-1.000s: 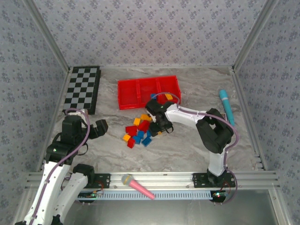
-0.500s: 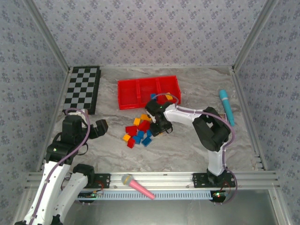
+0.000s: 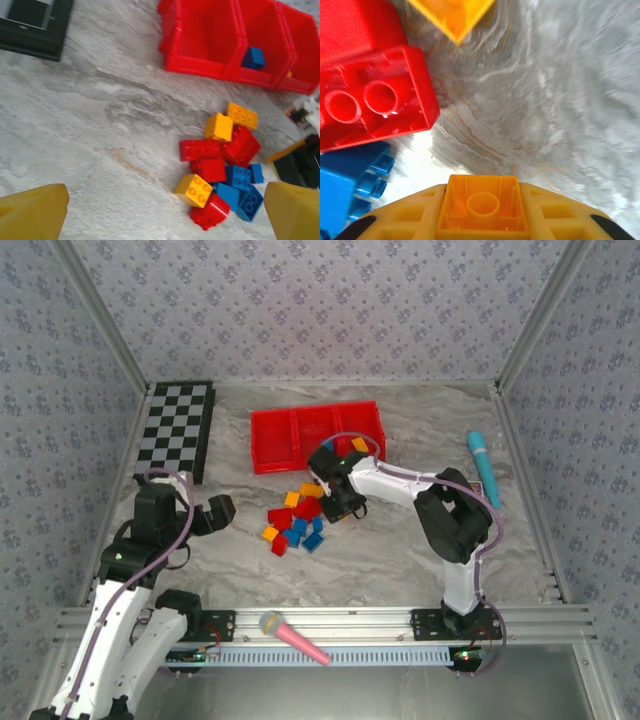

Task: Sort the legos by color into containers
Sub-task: Pick up the lego from the center of the table, then place the lego in the container.

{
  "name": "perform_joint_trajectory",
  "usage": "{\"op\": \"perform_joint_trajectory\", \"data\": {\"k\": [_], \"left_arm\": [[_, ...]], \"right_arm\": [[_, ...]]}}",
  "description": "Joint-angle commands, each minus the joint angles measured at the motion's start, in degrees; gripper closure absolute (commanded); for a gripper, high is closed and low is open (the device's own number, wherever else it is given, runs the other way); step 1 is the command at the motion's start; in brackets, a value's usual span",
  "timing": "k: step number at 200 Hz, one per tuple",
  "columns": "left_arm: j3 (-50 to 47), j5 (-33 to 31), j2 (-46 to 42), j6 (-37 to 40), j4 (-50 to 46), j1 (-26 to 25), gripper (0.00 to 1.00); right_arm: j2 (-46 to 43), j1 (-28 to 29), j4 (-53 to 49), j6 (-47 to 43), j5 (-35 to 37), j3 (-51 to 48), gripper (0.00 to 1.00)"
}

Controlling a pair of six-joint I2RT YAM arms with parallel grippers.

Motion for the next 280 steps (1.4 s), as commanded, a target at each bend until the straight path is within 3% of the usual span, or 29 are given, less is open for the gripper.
{"op": "perform_joint_trajectory", "data": {"k": [1, 52, 103, 129, 136, 170, 186, 232, 280], "left_arm": [[0.06, 9.66, 3.0, 1.48, 2.53, -1.02, 0.0], [-0.49, 15.34, 5.49, 2.77, 4.36, -8.17, 0.0], [-3.16, 10.44, -2.9, 3.03, 7.62, -13.15, 0.0], [-3.98, 8.58, -5.68, 3.03, 8.21, -14.61, 0.0], [-3.85, 8.04, -5.8, 3.03, 7.89, -15.08, 0.0], [-3.41, 7.61, -5.0, 3.27, 7.2, -16.4, 0.0], [-3.2, 8.55, -3.8, 3.55, 7.07, -16.9, 0.0], [-2.57, 9.72, -1.12, 4.26, 6.72, -17.59, 0.0], [-2.84, 7.15, -3.83, 3.84, 6.46, -17.7, 0.0]], "right_arm": [[-3.6, -2.7, -3.68, -1.98, 3.3, 6.12, 0.71], [1.6, -15.52, -4.17, -2.16, -4.38, 21.5, 0.73], [17.05, -22.27, -8.48, -1.29, -5.49, 41.37, 0.73], [21.71, -23.02, -8.65, -0.13, -4.63, 45.96, 0.68], [22.17, -23.06, -7.98, 0.28, -4.28, 46.1, 0.65], [22.61, -23.38, -6.32, 1.47, -2.92, 46.62, 0.31], [21.58, -23.22, -7.16, 1.67, -2.32, 46.95, 0.24], [11.82, -21.64, -6.65, 2.53, -0.75, 39.4, 0.14], [-2.11, -17.5, -0.1, 5.92, -3.64, 19.78, 0.13]]}}
